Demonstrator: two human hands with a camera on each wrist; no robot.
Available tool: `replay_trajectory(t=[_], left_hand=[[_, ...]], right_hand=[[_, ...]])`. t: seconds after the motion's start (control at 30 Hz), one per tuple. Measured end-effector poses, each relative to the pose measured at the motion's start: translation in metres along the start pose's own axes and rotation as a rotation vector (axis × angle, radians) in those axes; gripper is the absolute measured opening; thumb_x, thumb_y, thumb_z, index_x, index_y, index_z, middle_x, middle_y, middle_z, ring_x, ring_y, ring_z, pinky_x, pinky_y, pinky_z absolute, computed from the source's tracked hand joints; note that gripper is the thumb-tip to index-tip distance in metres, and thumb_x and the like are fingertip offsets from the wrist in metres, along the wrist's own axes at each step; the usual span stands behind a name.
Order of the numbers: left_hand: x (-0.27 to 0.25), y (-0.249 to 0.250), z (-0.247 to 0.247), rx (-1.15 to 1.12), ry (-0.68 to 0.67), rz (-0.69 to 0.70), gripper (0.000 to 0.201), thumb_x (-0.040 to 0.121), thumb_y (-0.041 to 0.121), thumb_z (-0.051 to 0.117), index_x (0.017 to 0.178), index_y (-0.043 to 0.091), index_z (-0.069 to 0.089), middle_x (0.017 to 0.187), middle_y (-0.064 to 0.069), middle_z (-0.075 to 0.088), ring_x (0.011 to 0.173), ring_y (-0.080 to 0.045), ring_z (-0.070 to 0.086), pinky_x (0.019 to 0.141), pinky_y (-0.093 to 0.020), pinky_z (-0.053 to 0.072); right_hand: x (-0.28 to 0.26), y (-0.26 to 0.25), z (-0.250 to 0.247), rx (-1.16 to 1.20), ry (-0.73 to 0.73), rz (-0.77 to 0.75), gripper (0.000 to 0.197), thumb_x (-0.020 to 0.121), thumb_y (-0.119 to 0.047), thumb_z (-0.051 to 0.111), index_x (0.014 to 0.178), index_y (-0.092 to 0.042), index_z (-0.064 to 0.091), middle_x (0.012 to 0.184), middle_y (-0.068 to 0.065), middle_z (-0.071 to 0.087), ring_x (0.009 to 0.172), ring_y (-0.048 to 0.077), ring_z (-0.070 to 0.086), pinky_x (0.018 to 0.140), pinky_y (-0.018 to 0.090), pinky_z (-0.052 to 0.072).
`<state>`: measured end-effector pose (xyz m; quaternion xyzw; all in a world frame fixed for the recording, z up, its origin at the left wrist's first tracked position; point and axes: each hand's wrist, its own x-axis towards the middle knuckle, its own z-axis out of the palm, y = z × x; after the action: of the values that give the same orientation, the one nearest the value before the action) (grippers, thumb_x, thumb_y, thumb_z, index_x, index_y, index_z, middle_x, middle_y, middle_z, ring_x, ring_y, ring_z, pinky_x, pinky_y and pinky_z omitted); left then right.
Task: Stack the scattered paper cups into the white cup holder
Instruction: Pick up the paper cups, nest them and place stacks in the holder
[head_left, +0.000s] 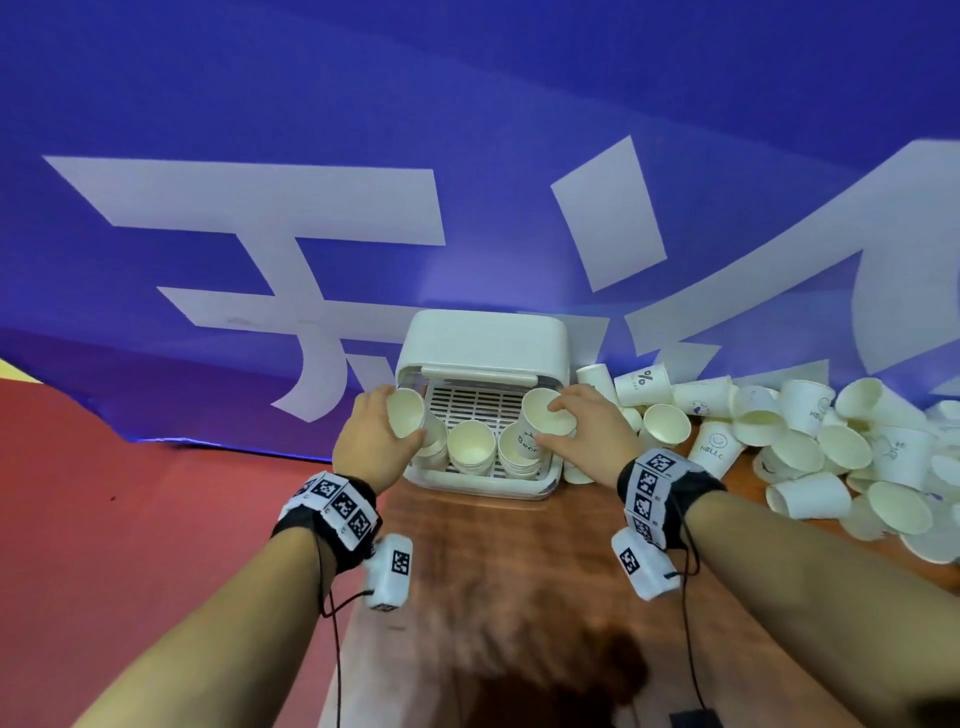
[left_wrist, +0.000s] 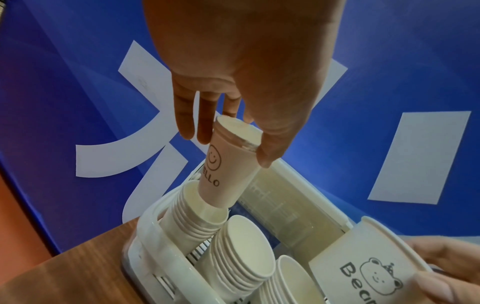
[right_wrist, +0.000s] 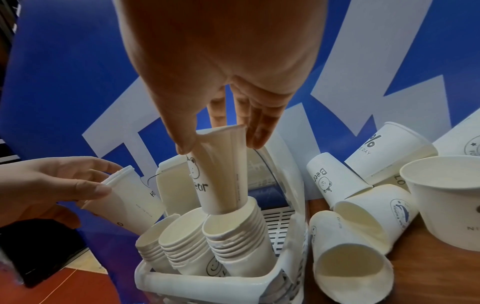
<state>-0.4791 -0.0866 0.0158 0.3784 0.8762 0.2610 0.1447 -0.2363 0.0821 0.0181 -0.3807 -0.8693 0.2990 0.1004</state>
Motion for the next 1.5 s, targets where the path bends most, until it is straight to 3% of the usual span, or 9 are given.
replay_trajectory(t=[0.3, 0.43, 0.6, 0.77, 0.9, 1.07, 1.27, 1.5], left_hand=[[0.013, -0.015, 0.022, 0.043, -0.084, 0.052, 0.071, 0.073, 0.034, 0.073, 0.136, 0.024, 0.042, 0.129, -0.003, 0.050, 0.111, -0.026, 0.057, 0.089, -0.040, 0.049], [0.017, -0.023, 0.035, 0.060, -0.105, 0.049, 0.077, 0.075, 0.041, 0.074, 0.141, 0.025, 0.038, 0.129, -0.004, 0.051, 0.111, -0.028, 0.056, 0.091, -0.042, 0.049], [0.022, -0.032, 0.049, 0.169, -0.124, 0.046, 0.074, 0.077, 0.046, 0.072, 0.140, 0.022, 0.041, 0.136, -0.004, 0.050, 0.112, -0.033, 0.048, 0.092, -0.044, 0.046], [0.028, -0.040, 0.058, 0.217, -0.150, 0.041, 0.076, 0.077, 0.052, 0.070, 0.141, 0.024, 0.040, 0.137, -0.001, 0.050, 0.113, -0.032, 0.048, 0.092, -0.045, 0.046], [0.035, -0.041, 0.064, 0.196, -0.168, 0.038, 0.075, 0.074, 0.049, 0.074, 0.139, 0.026, 0.042, 0.133, 0.000, 0.052, 0.112, -0.030, 0.052, 0.088, -0.044, 0.048], [0.039, -0.045, 0.072, 0.110, -0.167, 0.024, 0.071, 0.071, 0.045, 0.078, 0.133, 0.027, 0.047, 0.128, 0.001, 0.055, 0.109, -0.028, 0.057, 0.086, -0.042, 0.050], [0.036, -0.047, 0.075, 0.045, -0.148, 0.022, 0.067, 0.073, 0.043, 0.077, 0.130, 0.032, 0.045, 0.126, 0.002, 0.055, 0.108, -0.025, 0.057, 0.086, -0.043, 0.051], [0.032, -0.045, 0.075, 0.044, -0.149, 0.001, 0.068, 0.072, 0.044, 0.077, 0.131, 0.033, 0.043, 0.126, 0.002, 0.054, 0.107, -0.026, 0.056, 0.085, -0.041, 0.051]], right_hand=[[0.008, -0.003, 0.017, -0.002, -0.009, -0.018, 0.070, 0.077, -0.040, 0.077, 0.137, -0.021, 0.046, 0.134, -0.002, 0.046, 0.121, 0.014, 0.047, 0.100, 0.022, 0.035], [0.010, -0.002, 0.029, -0.069, -0.026, -0.035, 0.072, 0.076, -0.043, 0.076, 0.138, -0.024, 0.044, 0.132, -0.002, 0.047, 0.120, 0.017, 0.049, 0.100, 0.034, 0.043], [0.015, 0.004, 0.043, -0.124, -0.077, -0.019, 0.075, 0.078, -0.044, 0.073, 0.142, -0.021, 0.041, 0.134, 0.000, 0.046, 0.122, 0.017, 0.046, 0.098, 0.026, 0.036], [0.025, 0.010, 0.058, -0.178, -0.179, 0.032, 0.085, 0.078, -0.046, 0.072, 0.148, -0.022, 0.031, 0.137, 0.002, 0.037, 0.129, 0.020, 0.039, 0.106, 0.031, 0.037], [0.032, 0.017, 0.070, -0.203, -0.229, 0.051, 0.085, 0.076, -0.047, 0.074, 0.147, -0.022, 0.033, 0.134, 0.003, 0.036, 0.126, 0.022, 0.040, 0.105, 0.033, 0.038], [0.038, 0.021, 0.077, -0.103, -0.238, 0.088, 0.087, 0.072, -0.044, 0.079, 0.145, -0.021, 0.037, 0.139, 0.003, 0.038, 0.129, 0.021, 0.039, 0.109, 0.035, 0.034], [0.033, 0.027, 0.083, -0.026, -0.201, 0.107, 0.085, 0.072, -0.036, 0.082, 0.144, -0.024, 0.038, 0.141, -0.001, 0.041, 0.130, 0.016, 0.039, 0.107, 0.024, 0.028], [0.031, 0.028, 0.087, -0.004, -0.175, 0.135, 0.086, 0.073, -0.035, 0.081, 0.145, -0.028, 0.036, 0.142, -0.002, 0.042, 0.130, 0.017, 0.040, 0.107, 0.027, 0.032]])
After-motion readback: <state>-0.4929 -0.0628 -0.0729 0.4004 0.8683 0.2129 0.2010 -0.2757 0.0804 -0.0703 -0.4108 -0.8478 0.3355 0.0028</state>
